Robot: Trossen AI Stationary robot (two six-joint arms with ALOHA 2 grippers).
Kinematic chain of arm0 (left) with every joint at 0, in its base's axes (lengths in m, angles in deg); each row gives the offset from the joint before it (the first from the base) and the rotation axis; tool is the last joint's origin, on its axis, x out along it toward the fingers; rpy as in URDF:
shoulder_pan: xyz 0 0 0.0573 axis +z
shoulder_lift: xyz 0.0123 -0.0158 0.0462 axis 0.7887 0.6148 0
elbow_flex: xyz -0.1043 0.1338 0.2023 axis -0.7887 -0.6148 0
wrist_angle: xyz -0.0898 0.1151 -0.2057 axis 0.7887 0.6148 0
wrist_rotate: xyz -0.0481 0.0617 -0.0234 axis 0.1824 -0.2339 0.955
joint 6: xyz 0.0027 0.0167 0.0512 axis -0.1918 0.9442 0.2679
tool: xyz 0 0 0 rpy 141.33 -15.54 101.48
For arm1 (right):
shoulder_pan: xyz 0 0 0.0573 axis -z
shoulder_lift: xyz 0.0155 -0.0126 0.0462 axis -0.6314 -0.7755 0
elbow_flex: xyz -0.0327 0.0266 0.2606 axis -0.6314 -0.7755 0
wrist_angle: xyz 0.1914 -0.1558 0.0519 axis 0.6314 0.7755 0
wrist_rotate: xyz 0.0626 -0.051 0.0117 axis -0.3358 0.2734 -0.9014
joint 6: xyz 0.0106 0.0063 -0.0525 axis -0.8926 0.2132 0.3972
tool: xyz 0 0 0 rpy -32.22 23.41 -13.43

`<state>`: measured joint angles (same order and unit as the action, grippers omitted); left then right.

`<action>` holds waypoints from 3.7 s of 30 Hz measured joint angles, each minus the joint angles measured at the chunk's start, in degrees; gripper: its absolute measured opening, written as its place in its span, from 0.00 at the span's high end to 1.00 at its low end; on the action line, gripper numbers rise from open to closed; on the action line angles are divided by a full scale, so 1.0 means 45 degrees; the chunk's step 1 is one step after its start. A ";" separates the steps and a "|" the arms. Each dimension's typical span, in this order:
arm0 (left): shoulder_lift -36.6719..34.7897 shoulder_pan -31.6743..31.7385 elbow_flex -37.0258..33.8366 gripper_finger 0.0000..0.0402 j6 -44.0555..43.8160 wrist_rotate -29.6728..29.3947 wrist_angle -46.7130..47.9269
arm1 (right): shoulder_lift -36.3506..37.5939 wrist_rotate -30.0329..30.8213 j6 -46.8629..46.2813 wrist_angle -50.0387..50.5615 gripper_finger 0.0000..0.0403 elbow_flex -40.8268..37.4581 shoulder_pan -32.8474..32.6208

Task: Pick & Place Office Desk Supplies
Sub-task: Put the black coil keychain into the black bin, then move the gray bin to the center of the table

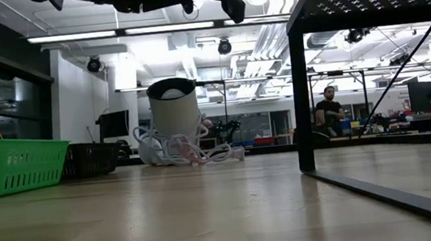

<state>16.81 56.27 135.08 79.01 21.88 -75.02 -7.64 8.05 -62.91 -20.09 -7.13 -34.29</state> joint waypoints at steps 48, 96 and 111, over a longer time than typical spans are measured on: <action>-0.1976 -0.3650 0.0010 0.93 -0.8094 -0.7049 0.8760 | 0.0583 0.2729 0.0044 0.3498 0.66 0.0000 0.1253; -0.0792 0.0529 -0.0636 0.73 -1.5819 -0.4821 1.5936 | 0.0583 0.2732 0.0044 0.3122 0.66 0.0000 0.1253; -0.0792 0.0525 -0.0636 0.72 -1.4425 -0.4745 1.3516 | 0.0583 0.2729 0.0044 0.3122 0.66 0.0001 0.1253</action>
<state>13.24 58.63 132.22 14.10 0.53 -14.20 -5.02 20.33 -62.71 -6.04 -7.13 -28.65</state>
